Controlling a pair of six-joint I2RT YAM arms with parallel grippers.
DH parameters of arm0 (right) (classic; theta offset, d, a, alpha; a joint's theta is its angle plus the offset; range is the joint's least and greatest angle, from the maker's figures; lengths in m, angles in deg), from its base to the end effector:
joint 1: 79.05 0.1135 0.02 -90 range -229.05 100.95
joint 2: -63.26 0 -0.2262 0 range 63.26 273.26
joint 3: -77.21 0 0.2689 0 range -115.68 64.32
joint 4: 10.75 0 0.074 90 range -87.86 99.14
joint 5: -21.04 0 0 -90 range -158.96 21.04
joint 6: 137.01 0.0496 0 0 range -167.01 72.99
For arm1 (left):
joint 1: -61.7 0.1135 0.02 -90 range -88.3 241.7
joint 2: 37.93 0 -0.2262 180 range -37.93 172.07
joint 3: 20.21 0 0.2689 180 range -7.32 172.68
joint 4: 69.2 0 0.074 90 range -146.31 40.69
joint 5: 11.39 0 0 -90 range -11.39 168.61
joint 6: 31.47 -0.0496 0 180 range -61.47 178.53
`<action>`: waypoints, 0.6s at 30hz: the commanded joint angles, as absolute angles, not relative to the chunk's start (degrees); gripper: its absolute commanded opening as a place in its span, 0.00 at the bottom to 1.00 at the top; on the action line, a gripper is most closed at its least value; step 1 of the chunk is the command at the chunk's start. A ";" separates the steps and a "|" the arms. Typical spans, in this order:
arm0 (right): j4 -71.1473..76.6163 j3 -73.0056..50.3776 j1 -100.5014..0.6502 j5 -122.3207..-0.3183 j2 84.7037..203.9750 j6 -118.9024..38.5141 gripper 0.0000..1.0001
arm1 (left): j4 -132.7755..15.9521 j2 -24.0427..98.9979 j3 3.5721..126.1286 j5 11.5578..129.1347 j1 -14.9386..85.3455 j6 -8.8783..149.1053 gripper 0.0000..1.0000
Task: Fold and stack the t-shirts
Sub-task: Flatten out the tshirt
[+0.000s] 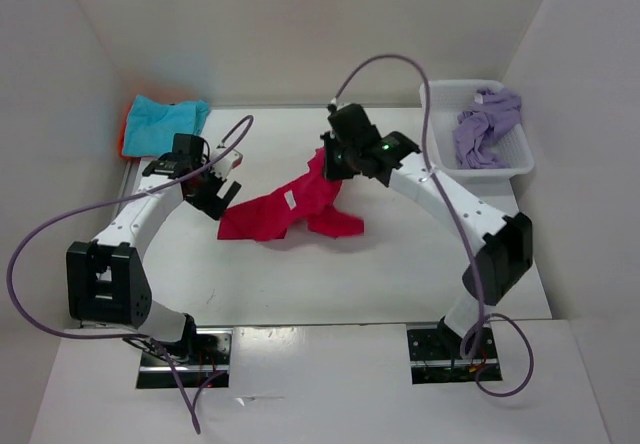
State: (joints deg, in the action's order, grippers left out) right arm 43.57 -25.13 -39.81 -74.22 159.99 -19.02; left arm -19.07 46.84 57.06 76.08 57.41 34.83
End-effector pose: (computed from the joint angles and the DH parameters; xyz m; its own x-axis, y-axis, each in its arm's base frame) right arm 0.3092 0.2467 0.2717 -0.7875 -0.0398 -0.6150 -0.2417 0.9379 0.2489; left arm 0.3310 -0.0270 0.1993 -0.7317 0.4576 -0.5052 0.4285 0.8852 0.1811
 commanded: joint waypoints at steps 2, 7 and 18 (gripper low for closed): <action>44.06 -35.68 -39.41 -69.13 152.91 -33.29 0.00 | -19.13 43.02 59.03 76.23 58.36 35.77 1.00; 45.56 -43.50 -51.58 -75.62 161.41 -31.83 0.77 | -17.99 43.02 61.24 74.57 58.36 35.77 1.00; 41.87 -41.60 -35.84 -82.68 165.89 -29.24 1.00 | -19.30 41.17 59.74 79.12 58.89 37.78 1.00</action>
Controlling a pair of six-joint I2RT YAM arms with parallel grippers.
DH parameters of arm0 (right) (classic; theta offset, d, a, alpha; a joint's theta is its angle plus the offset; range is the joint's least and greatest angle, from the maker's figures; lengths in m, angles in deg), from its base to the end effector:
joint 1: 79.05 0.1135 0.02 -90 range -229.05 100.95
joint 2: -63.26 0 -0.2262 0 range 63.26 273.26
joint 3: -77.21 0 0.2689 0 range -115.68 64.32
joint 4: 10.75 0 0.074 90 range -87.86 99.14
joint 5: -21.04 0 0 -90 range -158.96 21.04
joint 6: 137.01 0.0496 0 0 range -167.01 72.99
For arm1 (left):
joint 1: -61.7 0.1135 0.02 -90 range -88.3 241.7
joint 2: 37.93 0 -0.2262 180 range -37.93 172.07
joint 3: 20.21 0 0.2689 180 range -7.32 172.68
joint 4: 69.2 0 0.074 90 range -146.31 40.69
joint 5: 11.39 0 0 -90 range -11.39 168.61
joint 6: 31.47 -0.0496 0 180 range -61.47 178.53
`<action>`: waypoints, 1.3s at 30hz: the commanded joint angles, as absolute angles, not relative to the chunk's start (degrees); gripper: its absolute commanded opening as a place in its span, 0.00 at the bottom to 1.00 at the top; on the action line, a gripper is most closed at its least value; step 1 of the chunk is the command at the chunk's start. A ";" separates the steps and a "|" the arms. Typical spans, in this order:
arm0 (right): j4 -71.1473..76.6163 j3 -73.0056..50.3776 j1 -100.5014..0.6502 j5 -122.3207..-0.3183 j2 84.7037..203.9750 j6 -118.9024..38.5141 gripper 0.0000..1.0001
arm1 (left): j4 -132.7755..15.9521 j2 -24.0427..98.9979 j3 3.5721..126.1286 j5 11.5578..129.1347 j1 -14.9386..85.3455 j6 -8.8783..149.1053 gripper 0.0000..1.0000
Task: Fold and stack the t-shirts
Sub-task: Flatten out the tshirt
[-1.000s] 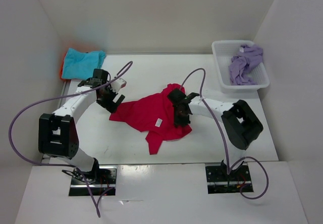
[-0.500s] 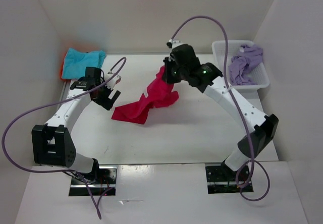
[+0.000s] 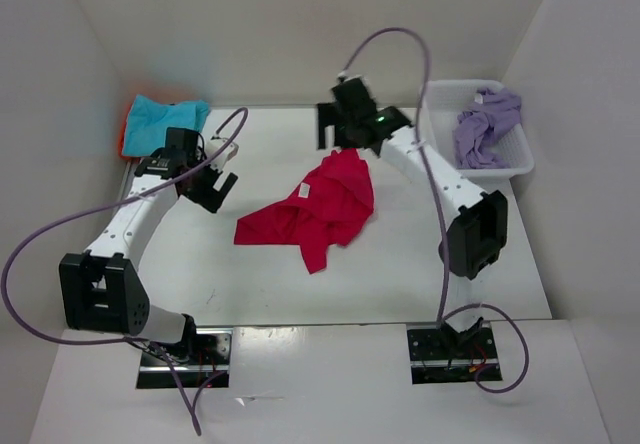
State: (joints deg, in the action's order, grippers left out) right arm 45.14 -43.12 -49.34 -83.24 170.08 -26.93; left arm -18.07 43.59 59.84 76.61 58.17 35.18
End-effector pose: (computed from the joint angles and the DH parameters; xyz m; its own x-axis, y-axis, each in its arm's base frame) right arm 0.3857 0.2060 0.3106 -0.6604 0.0062 -0.7509 -0.1015 0.9901 0.0975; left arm 0.3298 -0.0221 0.2322 -0.6952 0.4397 -0.5686 0.3902 0.8952 0.2153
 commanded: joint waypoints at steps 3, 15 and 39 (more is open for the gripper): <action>43.34 -42.98 -25.90 -82.06 175.35 -31.01 1.00 | -21.59 41.17 59.74 82.47 63.00 42.53 1.00; 56.44 -84.72 -15.16 -86.10 213.09 -34.70 1.00 | -23.52 38.18 57.98 68.85 84.64 51.50 1.00; 57.16 -99.23 -18.58 -84.33 185.30 -34.26 0.00 | -22.47 38.71 65.27 51.37 84.64 46.76 1.00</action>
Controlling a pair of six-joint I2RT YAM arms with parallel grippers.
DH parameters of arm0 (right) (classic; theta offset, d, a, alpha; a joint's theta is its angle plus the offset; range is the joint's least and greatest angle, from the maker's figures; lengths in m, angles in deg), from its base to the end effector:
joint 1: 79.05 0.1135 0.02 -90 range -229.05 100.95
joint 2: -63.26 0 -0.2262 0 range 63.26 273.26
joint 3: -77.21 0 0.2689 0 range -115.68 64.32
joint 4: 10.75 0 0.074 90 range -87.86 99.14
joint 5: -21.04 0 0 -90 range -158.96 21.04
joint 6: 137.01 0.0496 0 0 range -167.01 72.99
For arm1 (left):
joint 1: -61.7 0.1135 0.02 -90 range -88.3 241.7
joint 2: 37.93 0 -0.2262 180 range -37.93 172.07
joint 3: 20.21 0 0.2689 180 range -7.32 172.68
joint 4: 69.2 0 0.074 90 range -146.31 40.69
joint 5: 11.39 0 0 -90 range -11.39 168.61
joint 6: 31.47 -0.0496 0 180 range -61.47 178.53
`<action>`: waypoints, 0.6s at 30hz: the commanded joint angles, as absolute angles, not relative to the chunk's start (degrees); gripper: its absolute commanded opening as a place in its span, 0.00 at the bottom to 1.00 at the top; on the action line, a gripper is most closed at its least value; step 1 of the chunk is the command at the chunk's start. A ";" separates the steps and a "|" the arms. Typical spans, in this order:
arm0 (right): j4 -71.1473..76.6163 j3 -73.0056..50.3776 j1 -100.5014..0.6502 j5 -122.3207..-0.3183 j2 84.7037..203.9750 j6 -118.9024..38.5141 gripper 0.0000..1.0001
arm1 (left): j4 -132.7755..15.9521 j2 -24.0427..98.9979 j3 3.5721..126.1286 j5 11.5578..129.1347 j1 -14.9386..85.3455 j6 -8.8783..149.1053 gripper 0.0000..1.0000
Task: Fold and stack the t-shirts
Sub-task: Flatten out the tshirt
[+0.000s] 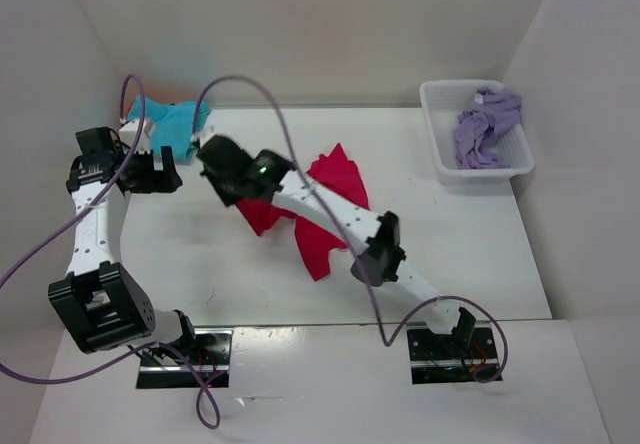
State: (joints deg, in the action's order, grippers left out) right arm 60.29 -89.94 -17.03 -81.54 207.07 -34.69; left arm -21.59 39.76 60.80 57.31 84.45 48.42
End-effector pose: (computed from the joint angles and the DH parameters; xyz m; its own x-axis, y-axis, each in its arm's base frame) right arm 0.2591 0.4646 0.2631 -0.5082 -0.5128 -0.6919 -0.7008 0.7132 -0.0138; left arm 0.3079 0.1096 0.2661 -0.6551 -0.0974 -0.7492 -0.0056 0.9923 -0.1241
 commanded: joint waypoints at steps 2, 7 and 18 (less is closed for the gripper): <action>57.16 -99.24 -19.90 -88.36 180.35 -34.26 0.00 | -21.86 39.94 66.85 48.22 83.86 45.97 1.00; 59.78 -91.17 -21.13 -100.49 167.52 -34.88 0.00 | -19.75 43.27 73.43 42.67 80.61 43.42 1.00; 56.73 -48.73 -39.22 -98.69 151.86 -21.70 0.00 | -6.74 52.42 79.88 43.96 57.69 24.45 1.00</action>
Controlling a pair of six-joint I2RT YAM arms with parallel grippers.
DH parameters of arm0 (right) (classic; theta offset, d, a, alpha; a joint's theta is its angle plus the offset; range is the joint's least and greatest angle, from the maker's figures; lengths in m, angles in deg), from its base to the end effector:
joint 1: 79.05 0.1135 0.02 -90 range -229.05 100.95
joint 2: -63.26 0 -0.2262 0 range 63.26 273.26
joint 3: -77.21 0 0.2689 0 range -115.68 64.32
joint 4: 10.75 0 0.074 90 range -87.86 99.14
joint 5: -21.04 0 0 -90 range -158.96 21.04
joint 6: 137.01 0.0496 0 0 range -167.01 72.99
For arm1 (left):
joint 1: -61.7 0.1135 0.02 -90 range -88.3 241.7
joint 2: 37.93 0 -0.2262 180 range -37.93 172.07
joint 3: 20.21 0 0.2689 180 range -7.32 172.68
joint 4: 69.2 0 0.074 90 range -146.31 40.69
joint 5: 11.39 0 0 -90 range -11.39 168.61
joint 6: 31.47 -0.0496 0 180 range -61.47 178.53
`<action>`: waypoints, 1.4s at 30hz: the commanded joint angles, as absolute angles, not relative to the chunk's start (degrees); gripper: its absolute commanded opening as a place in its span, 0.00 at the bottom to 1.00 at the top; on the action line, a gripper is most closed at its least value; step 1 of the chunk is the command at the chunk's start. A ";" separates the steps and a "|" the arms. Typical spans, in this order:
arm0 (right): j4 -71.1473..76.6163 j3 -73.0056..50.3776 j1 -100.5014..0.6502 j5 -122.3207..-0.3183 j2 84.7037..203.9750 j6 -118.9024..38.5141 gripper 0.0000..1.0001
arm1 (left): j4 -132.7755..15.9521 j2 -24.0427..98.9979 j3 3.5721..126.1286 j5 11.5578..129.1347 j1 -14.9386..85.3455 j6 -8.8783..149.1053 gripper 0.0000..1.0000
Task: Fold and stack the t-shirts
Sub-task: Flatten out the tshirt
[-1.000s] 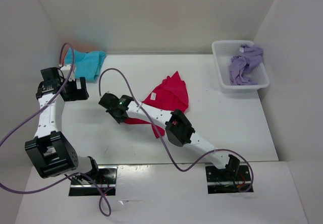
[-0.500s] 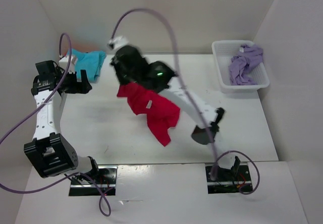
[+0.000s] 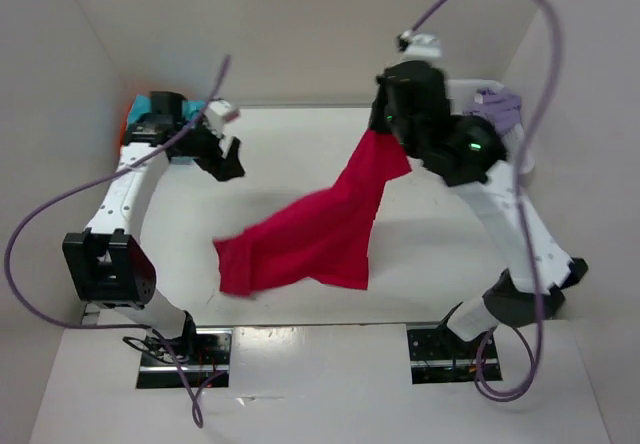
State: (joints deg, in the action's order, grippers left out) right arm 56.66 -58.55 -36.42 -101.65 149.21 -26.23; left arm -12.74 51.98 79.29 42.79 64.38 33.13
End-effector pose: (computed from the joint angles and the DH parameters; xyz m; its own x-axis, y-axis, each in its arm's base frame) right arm 0.2299 0.1753 0.5096 -0.2758 0.1519 -0.9491 -0.0999 0.9776 0.1855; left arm 0.3638 -0.0120 0.3011 -0.5034 0.3246 -0.8008 0.6395 0.7632 -0.0926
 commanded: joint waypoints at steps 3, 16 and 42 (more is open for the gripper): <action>51.81 -41.69 -42.75 -94.45 150.72 -20.99 0.00 | -9.09 51.37 76.71 52.30 45.05 23.21 1.00; 46.97 -30.35 -45.83 -91.73 150.19 -19.94 0.00 | -10.33 53.83 56.34 74.20 35.34 19.07 1.00; 46.71 -11.28 -47.41 -84.26 137.01 -12.12 0.00 | -26.78 66.73 80.63 80.97 43.25 25.13 0.02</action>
State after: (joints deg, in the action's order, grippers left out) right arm 48.73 -14.62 -47.06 -87.35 139.18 -14.80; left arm -18.11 65.23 71.79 75.10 42.89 23.18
